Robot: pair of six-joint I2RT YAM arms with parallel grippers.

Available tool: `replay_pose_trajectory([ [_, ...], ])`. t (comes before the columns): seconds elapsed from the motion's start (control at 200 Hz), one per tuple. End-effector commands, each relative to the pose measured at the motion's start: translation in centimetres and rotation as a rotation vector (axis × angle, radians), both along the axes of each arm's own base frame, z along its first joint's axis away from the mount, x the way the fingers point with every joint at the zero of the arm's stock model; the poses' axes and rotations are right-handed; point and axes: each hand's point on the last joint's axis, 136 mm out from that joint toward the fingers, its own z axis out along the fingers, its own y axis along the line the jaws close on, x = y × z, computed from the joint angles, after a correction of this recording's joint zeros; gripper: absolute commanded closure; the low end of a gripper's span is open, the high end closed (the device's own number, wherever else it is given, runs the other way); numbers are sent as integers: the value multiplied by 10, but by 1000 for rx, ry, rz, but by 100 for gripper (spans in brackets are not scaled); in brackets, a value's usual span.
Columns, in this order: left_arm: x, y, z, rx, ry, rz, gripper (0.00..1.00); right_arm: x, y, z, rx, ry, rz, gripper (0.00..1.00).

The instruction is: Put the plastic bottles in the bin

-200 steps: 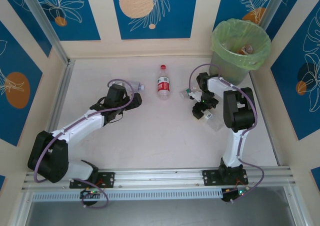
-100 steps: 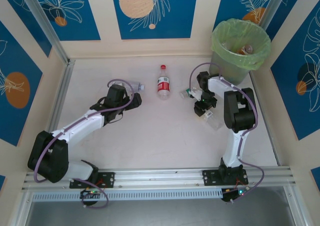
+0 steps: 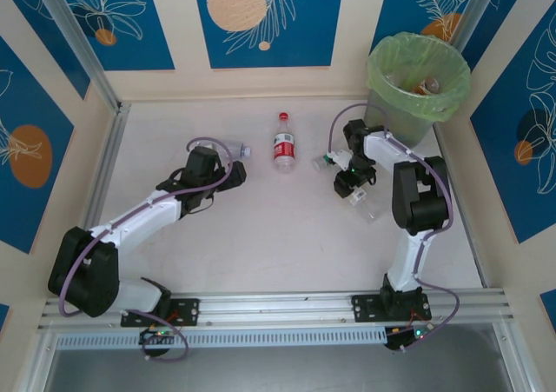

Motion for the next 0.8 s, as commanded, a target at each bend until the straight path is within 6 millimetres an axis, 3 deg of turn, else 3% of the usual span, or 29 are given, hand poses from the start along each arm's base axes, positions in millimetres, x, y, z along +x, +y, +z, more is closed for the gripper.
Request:
replay_pose_trajectory([
  [0.0,-2,8,-4,20,9,19,0,7,8,26,68,-69,-30,49],
  [0.795,-1,7,-5,16,11,17,0,29,42,150,469,-426,-159,54],
])
